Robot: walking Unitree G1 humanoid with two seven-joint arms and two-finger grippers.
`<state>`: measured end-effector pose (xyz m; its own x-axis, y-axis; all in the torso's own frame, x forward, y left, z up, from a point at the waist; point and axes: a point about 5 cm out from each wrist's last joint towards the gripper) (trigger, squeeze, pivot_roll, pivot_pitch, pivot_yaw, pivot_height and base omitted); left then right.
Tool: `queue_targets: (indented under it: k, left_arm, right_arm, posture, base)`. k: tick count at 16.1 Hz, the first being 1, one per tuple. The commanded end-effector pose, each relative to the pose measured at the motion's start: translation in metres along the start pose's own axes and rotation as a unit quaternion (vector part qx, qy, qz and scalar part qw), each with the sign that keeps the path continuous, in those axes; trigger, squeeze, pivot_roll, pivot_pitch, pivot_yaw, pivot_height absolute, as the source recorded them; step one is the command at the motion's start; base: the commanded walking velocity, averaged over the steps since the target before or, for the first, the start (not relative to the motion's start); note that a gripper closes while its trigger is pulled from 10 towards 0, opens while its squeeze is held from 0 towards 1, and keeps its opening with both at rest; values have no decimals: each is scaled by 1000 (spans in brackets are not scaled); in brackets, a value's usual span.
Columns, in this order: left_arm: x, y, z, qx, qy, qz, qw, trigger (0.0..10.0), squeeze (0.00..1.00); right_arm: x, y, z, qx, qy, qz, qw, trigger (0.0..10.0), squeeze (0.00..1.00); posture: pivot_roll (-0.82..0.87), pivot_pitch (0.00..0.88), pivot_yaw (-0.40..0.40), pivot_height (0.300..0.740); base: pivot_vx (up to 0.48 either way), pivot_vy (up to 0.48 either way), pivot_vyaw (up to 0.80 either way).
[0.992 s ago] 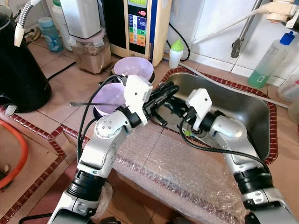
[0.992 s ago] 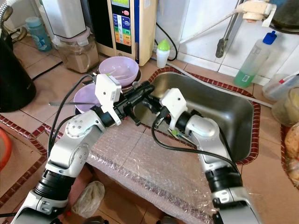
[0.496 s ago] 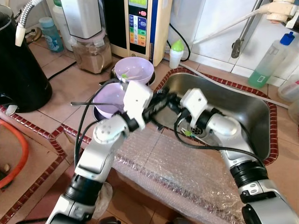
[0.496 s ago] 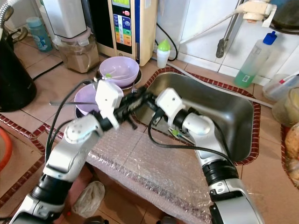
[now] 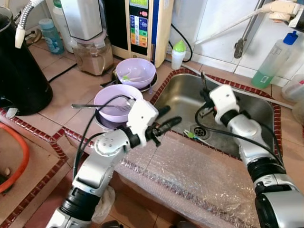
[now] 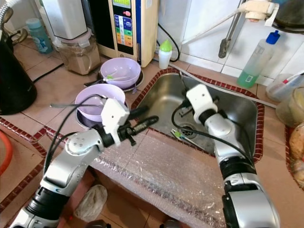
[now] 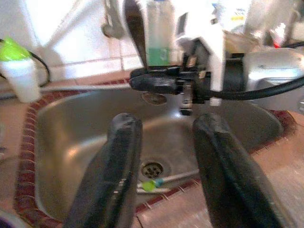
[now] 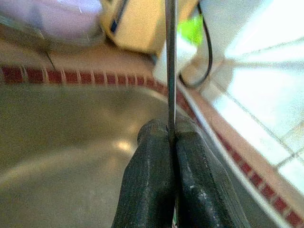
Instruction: Kitchen organization
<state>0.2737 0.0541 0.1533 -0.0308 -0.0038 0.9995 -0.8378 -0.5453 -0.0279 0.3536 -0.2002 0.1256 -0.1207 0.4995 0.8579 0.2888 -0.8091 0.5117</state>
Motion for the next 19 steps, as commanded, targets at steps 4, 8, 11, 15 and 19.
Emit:
queue_targets:
  k: [4, 8, 11, 15, 19]
  left_arm:
    - [-1, 0, 7, -7, -22, 24, 999, 10000, 1000]
    - [-21, -3, 5, -9, -77, 25, 997, 10000, 1000]
    - [-25, -7, 6, 4, -84, 22, 996, 10000, 1000]
    - [-27, -12, 8, 17, -87, 35, 995, 10000, 1000]
    - [-30, -11, 10, 16, -88, 44, 995, 10000, 1000]
  right_arm:
    - [-18, -11, 1, -12, -56, 11, 998, 0, 0]
    - [-45, -20, -7, -19, -142, 32, 989, 10000, 0]
    - [-52, -22, -11, -21, -162, 62, 985, 10000, 1000]
    - [-48, -30, -8, -5, -144, 71, 987, 10000, 1000]
    - [-40, -32, -4, -1, -115, 87, 990, 10000, 1000]
  posture:
    - [-31, 0, 22, 740]
    - [-33, 0, 26, 740]
    - [-34, 0, 29, 740]
    - [-40, 0, 31, 740]
    - [-43, 0, 31, 740]
  base:
    - [0, 0, 0]
    - [0, 0, 0]
    - [0, 0, 0]
    - [0, 0, 0]
    - [0, 0, 0]
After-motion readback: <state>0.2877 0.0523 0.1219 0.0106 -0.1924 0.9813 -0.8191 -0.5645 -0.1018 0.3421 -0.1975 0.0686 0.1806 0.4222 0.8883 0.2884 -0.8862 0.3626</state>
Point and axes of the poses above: a point about 5 cm out from each wrist's last joint towards the gripper, its own z axis pointing out of the wrist towards the gripper, its own x axis along the axis of the wrist's last joint, y = z × x, and after that the axes turned 3 degrees about -z, right-handed
